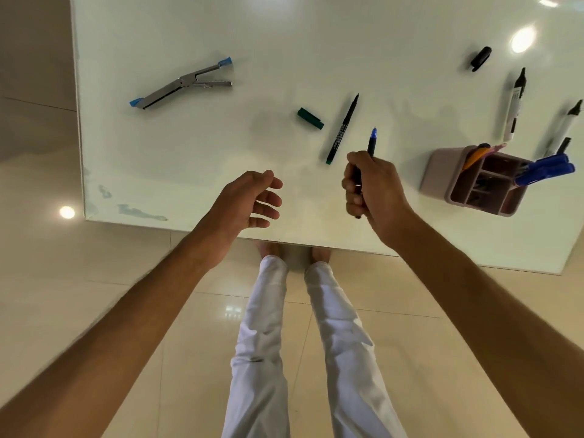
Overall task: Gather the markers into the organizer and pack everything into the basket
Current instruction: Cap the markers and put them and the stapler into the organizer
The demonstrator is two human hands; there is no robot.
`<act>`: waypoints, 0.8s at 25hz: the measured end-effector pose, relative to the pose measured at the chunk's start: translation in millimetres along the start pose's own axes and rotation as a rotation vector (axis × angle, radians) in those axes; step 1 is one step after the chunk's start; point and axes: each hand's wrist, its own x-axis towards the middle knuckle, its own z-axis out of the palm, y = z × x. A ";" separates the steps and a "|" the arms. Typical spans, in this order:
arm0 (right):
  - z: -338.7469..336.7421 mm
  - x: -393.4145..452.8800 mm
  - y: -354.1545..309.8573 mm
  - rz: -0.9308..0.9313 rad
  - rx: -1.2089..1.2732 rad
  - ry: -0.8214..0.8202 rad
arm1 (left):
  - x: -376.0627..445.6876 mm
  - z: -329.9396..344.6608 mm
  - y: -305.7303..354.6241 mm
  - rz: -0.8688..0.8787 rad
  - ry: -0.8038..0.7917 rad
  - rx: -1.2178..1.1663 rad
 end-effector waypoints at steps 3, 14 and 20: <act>13.0 -26.3 0.6 0.046 0.170 -0.104 | -5.3 19.6 6.4 -0.070 -0.093 -0.199; 33.7 -65.5 -19.2 -0.124 -0.127 -0.073 | -14.3 48.4 23.3 -0.134 -0.165 -0.540; 21.9 -73.9 -21.5 -0.092 0.022 -0.119 | -14.1 48.5 19.3 -0.136 -0.177 -0.579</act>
